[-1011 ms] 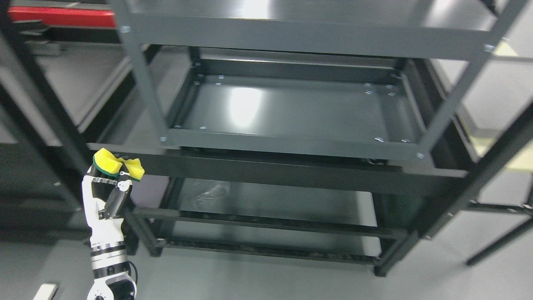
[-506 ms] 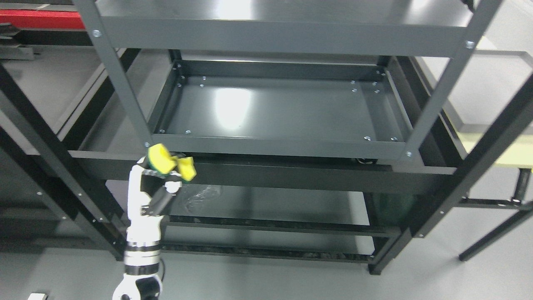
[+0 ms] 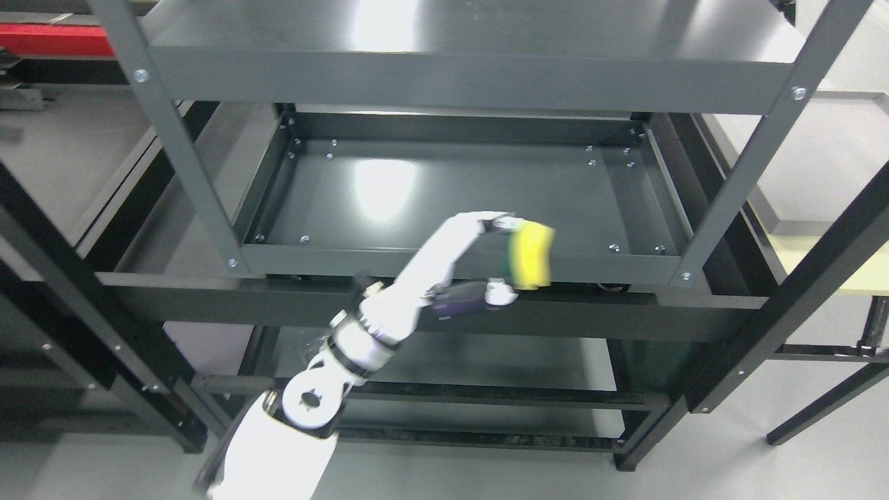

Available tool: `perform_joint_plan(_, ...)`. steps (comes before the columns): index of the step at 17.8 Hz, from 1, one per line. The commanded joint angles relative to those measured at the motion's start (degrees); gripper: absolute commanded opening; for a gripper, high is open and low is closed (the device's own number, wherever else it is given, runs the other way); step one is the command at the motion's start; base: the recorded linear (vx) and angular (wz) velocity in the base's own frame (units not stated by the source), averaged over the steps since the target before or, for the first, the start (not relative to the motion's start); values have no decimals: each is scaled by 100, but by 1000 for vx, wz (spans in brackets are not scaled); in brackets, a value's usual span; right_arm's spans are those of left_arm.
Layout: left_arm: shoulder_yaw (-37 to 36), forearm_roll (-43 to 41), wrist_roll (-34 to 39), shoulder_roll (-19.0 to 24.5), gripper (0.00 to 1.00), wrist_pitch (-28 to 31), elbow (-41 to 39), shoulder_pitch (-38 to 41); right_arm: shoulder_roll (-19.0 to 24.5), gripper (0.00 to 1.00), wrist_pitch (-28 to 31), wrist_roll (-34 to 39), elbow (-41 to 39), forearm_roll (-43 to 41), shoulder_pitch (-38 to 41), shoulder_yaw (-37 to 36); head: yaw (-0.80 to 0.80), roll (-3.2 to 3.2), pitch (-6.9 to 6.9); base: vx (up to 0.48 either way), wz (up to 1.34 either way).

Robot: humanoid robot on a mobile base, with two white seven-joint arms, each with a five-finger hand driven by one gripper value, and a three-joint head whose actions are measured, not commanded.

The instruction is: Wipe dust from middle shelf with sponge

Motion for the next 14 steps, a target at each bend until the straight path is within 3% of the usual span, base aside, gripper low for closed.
perform_joint_plan(1, -1689, -1821, -696, 99, 1, -68, -135, -2427, -100, 100, 415, -10, -100, 0, 2, 0, 0, 0, 0, 95, -150)
perform_joint_plan(6, -1576, -2586, -1111, 99, 2, -639, 391, -4513, -100, 100, 415, -2, -100, 0, 2, 0, 0, 0, -1, 76, -56)
perform_joint_plan(14, -337, -4327, -1850, 99, 2, -1871, 954, -4911, -100, 100, 415, -2, -100, 0, 2, 0, 0, 0, -1, 3, -1)
